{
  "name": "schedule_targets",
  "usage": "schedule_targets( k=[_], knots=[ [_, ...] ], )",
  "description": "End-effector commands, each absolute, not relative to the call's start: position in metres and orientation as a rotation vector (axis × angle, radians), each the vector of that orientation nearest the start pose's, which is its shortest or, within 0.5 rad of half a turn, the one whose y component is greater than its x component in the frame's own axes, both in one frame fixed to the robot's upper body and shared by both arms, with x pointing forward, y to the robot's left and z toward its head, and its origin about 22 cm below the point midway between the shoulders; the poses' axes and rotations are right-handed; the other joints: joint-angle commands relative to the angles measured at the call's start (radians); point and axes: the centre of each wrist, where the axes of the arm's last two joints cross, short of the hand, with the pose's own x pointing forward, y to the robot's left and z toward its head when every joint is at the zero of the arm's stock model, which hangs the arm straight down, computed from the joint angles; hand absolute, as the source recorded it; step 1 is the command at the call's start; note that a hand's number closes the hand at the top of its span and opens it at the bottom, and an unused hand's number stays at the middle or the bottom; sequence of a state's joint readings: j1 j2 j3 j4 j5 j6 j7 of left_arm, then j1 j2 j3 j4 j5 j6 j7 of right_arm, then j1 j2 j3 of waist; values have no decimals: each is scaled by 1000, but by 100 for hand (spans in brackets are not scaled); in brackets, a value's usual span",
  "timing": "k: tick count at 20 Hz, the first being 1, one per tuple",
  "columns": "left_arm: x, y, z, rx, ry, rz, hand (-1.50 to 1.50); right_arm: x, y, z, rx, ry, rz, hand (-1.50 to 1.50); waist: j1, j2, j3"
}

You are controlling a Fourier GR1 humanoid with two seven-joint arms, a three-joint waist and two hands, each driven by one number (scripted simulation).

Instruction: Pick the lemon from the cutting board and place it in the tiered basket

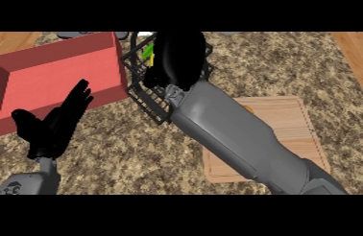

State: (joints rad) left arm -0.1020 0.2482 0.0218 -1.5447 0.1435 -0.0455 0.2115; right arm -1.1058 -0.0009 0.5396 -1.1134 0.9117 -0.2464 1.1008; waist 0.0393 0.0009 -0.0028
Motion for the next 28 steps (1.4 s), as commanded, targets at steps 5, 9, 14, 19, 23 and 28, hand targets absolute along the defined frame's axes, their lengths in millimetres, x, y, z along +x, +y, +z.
schedule_targets(
  k=[5, 9, 14, 19, 23, 28],
  knots=[
    [262, 284, 33, 51, -1419, -130, 0, 369, 18, 174, -1172, -1550, 342, 150, 4, 6, 2],
    [259, 267, 38, 20, -1427, -137, 0, 385, 7, 153, -1163, -1548, 302, -150, 23, 10, 2],
    [271, 283, 38, 24, -1450, -145, 0, 394, 17, 166, -1186, -1560, 321, -150, 30, 14, 1],
    [255, 284, 28, 22, -1425, -159, 0, 396, 13, 173, -1074, -1610, 187, -150, 24, 10, 2],
    [266, 268, 29, 42, -1428, -123, 0, 391, 13, 173, -976, -1641, 46, -150, 8, 8, 2],
    [273, 282, 42, 53, -1420, -129, 0, 392, 6, 192, -836, -1725, -190, -150, -9, 4, 3]
  ],
)
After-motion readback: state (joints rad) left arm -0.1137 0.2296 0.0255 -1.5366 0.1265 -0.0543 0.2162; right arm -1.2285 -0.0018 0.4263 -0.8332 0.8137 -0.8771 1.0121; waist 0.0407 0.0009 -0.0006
